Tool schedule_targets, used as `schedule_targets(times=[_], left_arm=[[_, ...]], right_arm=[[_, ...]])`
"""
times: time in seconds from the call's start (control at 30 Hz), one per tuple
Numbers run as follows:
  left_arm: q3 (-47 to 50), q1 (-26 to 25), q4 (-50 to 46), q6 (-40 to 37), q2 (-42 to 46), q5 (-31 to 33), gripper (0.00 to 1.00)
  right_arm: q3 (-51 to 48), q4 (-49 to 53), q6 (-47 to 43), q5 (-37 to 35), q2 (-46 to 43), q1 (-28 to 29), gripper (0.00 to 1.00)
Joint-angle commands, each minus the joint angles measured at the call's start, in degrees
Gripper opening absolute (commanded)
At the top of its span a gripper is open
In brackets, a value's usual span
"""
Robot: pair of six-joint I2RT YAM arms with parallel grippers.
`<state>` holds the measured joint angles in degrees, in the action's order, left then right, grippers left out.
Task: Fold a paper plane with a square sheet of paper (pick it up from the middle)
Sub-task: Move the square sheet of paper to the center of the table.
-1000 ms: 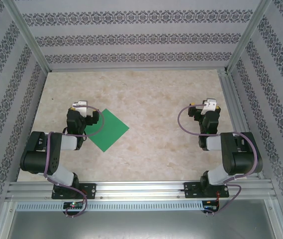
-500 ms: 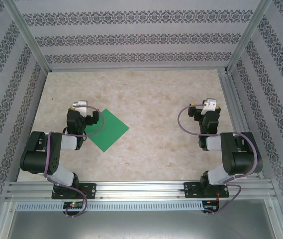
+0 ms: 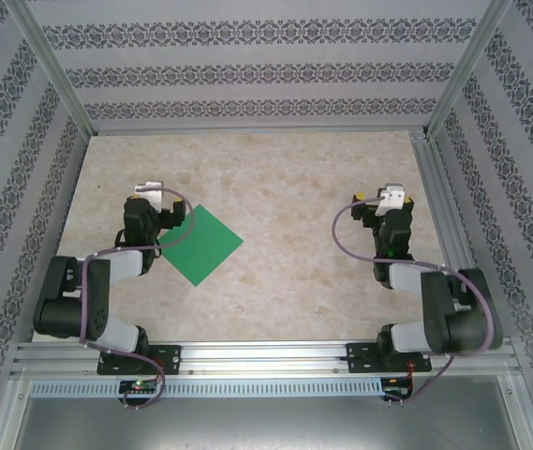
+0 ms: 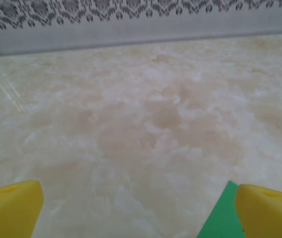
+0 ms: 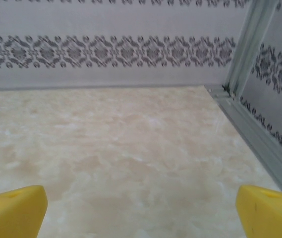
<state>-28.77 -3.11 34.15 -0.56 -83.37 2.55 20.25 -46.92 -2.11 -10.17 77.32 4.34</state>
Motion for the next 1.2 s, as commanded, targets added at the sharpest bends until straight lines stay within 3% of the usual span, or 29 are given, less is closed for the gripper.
schedule_targets(times=[0.0,0.1,0.2,0.3,0.43,0.5,0.6,0.67,0.8,1.0,1.17], left_arm=[[-2.39,-0.23,-10.96,4.26,5.51,2.37,1.0],[-4.75,-0.23,-19.01,9.4,10.29,3.5,1.0],[-8.97,-0.23,-29.57,16.34,14.76,6.06,1.0],[-15.49,-0.23,-42.01,21.16,16.74,4.59,1.0],[-22.73,-0.23,-53.05,22.01,16.57,2.95,1.0],[-24.51,-0.14,-55.7,24.72,16.89,4.85,1.0],[-26.3,0.17,-58.97,26.3,16.84,2.87,1.0],[-26.92,0.92,-60.7,27.39,16.73,2.37,1.0],[-28.51,4.22,-62.93,28.1,15.7,-3.04,1.0],[-27.22,7.84,-61.5,30.7,14.79,-7.46,1.0],[-25.99,8.34,-61.28,30.87,15.56,-4.97,1.0]], right_arm=[[5.93,12.7,-0.73,-6.73,-6.15,3.65,0.98],[13.14,28.66,8.16,-5.69,-9.15,5.15,0.98],[21.36,43.8,16.58,1.37,-7.71,6.29,0.98],[26.78,49.81,20.54,4.88,-3.32,10.52,0.98],[34.97,56.18,22.01,0.85,4.6,20.13,0.98],[40.36,59.01,22.72,-2.14,10.02,25.22,0.98],[47.95,60.91,20.88,1.18,19.16,30.96,0.98],[53.77,63.71,18.19,-0.59,25.13,35.46,0.98],[66.17,71.22,12.31,-4.74,36.15,42.75,0.98],[78.91,78.08,7.07,-4.0,47.23,47.69,0.98],[86.83,83.77,3.94,-4.71,54.22,49.32,0.98]])
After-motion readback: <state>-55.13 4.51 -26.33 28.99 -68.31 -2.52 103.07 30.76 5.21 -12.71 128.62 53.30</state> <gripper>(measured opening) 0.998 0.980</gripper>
